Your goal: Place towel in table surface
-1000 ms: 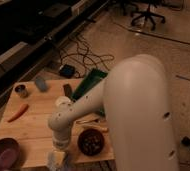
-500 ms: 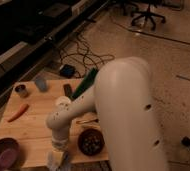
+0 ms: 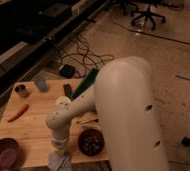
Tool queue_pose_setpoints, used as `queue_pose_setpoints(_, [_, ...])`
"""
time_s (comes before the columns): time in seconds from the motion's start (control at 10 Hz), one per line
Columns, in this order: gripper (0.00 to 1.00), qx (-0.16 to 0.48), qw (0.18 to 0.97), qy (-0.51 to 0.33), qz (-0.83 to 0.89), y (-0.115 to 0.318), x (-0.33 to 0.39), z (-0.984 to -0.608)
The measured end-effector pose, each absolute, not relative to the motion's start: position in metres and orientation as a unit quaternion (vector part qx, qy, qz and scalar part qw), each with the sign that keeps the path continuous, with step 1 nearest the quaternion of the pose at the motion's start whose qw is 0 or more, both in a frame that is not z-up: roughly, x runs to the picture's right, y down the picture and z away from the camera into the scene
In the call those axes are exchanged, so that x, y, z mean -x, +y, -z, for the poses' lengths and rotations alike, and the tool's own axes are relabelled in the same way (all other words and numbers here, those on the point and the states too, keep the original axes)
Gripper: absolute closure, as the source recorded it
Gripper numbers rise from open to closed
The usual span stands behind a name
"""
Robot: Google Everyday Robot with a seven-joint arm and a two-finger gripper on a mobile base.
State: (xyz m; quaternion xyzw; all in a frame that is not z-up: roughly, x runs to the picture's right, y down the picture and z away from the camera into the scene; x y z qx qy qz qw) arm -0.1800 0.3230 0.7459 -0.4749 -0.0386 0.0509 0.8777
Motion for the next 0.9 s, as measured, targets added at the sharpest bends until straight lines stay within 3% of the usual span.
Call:
queue_pose_setpoints(0.1, [0.99, 0.478, 0.877, -0.023, -0.04, 0.324, 0.188, -0.751])
queue_pose_setpoints(0.5, [1.0, 0.479, 0.877, 0.005, -0.034, 0.307, 0.197, -0.756])
queue_pose_setpoints(0.9, [1.0, 0.436, 0.899, 0.014, -0.036, 0.233, 0.189, -0.726])
